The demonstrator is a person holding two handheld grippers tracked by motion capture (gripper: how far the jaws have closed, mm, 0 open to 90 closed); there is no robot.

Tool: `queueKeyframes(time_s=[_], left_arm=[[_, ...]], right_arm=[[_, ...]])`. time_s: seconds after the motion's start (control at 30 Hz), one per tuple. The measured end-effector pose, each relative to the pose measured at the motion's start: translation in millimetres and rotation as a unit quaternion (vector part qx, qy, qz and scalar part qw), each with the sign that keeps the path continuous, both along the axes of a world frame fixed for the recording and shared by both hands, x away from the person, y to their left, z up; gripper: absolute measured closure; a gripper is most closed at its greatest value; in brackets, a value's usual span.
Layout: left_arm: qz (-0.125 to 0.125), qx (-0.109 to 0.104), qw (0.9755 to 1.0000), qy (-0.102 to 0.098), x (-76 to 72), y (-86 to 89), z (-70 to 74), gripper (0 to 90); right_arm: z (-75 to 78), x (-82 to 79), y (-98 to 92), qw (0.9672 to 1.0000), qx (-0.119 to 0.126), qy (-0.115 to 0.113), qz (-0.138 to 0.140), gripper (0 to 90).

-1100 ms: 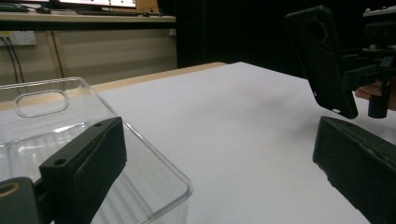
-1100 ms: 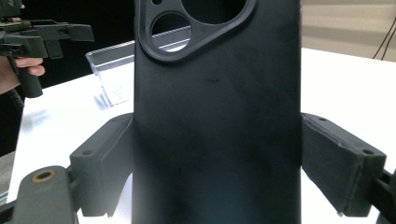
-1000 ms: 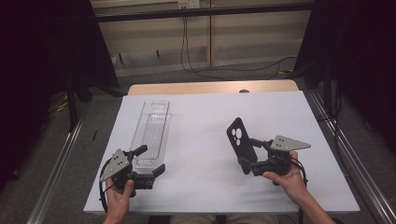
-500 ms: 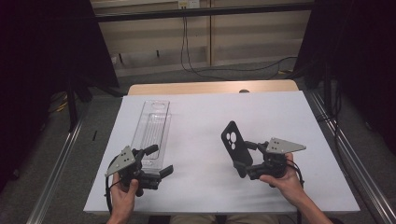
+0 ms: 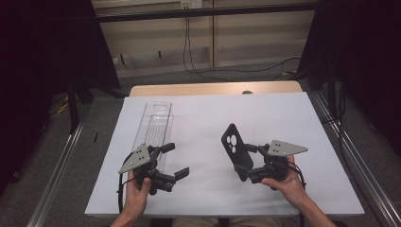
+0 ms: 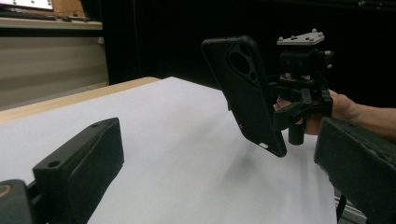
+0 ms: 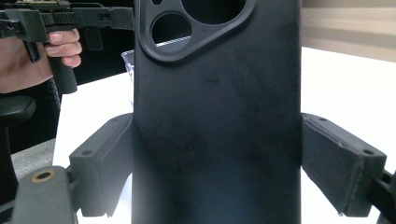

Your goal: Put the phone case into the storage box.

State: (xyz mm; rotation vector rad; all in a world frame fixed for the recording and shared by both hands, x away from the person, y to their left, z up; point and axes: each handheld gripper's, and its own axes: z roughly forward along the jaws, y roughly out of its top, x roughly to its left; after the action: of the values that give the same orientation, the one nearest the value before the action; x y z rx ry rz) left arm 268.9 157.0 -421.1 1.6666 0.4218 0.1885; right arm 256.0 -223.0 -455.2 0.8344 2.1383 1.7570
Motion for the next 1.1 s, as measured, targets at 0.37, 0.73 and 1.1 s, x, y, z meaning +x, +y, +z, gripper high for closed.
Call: queueKeyframes(time_s=[0.37, 0.73, 1.1], left_arm=[[-0.049, 0.028, 0.9981, -0.022, 13.4, -28.8, -3.9, 3.3], [-0.074, 0.017, 0.9968, -0.025, 31.0, -51.8, 3.0, 1.3], [-0.097, 0.019, 0.9946, -0.032, 44.0, -76.7, 10.2, 1.3]], right_arm=[[0.1, 1.0, -0.4, 1.0000, 0.001, 0.001, 0.008, 14.2], [0.2, 1.8, -1.0, 0.9999, 0.001, 0.007, 0.013, 14.2], [-0.3, 3.4, -2.9, 0.9998, 0.003, 0.013, 0.013, 14.2]])
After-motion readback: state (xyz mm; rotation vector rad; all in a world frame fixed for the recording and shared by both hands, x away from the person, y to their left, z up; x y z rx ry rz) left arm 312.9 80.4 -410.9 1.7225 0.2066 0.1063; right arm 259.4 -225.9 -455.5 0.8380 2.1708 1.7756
